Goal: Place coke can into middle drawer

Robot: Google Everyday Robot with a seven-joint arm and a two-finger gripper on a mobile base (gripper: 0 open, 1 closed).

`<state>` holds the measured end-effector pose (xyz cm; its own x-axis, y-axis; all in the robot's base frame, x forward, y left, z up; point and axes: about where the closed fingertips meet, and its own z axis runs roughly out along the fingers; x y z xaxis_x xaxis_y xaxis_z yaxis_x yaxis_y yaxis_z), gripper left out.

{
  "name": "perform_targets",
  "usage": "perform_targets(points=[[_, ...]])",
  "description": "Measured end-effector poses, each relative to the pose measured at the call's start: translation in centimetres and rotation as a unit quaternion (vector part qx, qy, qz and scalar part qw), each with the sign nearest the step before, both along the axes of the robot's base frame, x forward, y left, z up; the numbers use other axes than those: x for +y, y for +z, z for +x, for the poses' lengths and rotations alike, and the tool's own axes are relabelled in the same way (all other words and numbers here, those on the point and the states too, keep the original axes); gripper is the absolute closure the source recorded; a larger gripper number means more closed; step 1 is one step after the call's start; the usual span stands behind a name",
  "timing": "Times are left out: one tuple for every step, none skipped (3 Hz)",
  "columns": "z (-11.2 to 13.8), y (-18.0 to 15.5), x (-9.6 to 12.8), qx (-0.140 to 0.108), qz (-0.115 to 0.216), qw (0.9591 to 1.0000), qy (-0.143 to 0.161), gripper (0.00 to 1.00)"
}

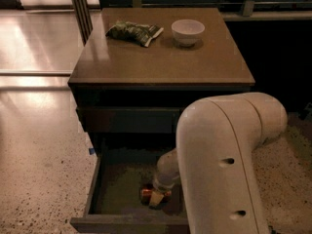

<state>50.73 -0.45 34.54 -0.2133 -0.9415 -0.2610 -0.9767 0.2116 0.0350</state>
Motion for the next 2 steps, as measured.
perform_targets(points=[[0.0,0.33,0.0,0.0,0.0,1.0,0.0,1.0],[0.0,0.33,0.0,0.0,0.0,1.0,0.0,0.82]])
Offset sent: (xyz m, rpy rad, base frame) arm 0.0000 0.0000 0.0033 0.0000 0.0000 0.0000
